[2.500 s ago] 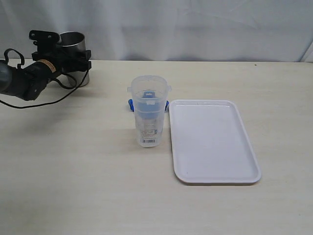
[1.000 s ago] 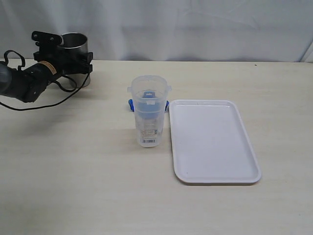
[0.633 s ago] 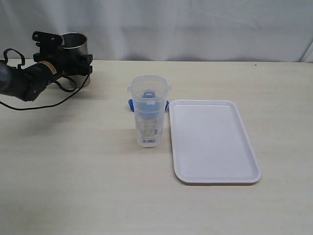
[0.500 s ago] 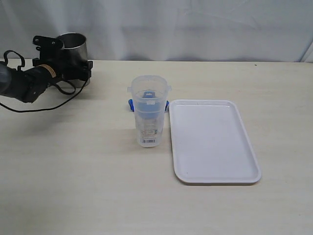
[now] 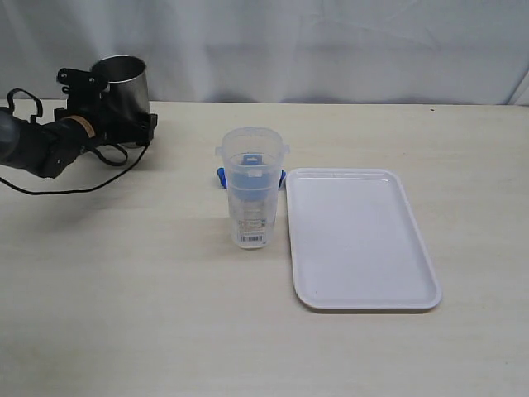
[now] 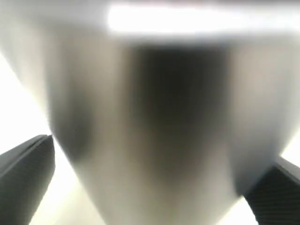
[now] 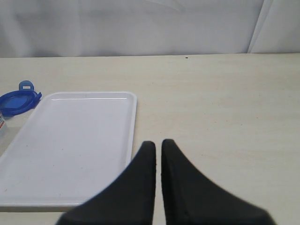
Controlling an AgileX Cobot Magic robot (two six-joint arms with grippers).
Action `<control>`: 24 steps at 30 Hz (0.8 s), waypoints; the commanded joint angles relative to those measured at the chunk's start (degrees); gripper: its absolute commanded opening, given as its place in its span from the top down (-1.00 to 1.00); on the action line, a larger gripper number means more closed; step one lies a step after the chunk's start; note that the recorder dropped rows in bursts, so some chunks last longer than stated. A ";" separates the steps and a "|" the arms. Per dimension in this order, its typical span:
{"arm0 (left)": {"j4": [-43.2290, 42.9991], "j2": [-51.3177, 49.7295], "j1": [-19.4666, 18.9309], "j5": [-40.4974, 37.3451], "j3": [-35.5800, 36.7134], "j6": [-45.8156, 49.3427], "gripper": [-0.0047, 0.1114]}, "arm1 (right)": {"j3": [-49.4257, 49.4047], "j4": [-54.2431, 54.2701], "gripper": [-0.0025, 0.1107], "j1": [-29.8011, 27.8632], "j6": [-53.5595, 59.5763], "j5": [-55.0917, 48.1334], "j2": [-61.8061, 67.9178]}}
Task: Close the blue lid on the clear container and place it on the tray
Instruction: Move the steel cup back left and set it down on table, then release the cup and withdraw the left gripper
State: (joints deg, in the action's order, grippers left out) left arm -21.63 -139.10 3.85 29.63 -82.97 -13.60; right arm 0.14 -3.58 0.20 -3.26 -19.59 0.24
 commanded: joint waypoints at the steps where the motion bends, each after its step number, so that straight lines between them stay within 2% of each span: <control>1: 1.32 0.44 -0.14 2.79 2.30 0.16 -0.83 | -0.14 0.13 0.87 -0.08 0.01 -0.05 -0.24; 9: 1.74 2.67 -0.14 6.34 8.06 0.15 -0.83 | -0.14 0.13 0.87 -0.08 0.01 -0.05 -0.24; 12: 7.99 4.58 -0.14 8.11 12.27 2.08 -0.83 | -0.14 0.13 0.87 -0.08 0.01 -0.05 -0.24; 20: 8.42 5.70 -0.14 14.47 22.48 4.50 -0.83 | -0.14 0.13 0.87 -0.08 0.01 -0.05 -0.24; 24: 8.55 11.73 -0.14 16.52 28.42 4.50 -0.83 | -0.14 0.13 0.87 -0.08 0.01 -0.05 -0.24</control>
State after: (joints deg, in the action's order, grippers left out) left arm -14.11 -131.01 3.85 44.06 -56.52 -9.02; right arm 0.14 -3.58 0.20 -3.26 -19.59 0.24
